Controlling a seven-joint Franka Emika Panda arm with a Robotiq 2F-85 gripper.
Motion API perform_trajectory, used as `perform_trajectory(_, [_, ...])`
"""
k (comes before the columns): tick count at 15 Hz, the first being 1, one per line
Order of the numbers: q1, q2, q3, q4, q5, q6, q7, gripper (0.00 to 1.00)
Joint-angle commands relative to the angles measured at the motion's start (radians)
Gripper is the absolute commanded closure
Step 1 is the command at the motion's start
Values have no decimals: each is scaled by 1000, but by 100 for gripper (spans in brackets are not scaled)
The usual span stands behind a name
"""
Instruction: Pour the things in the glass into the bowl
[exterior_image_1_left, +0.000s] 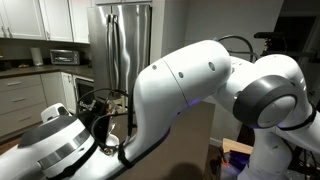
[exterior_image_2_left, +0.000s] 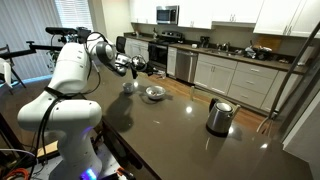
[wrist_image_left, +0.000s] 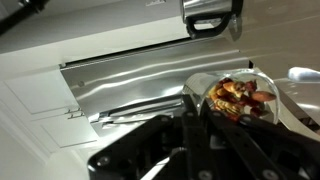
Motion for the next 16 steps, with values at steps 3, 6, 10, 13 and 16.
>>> perform_trajectory(3, [33,18,-39,-10,-79,-38,47,96])
perform_trajectory(6, [39,24,-49,-13,-95,-52,73,96])
perform_trajectory(10, [47,29,-58,-16,-107,-72,105,97])
perform_trajectory(13, [55,30,-67,-24,-128,-78,121,97])
perform_trajectory(16, [57,29,-70,-29,-136,-80,137,97])
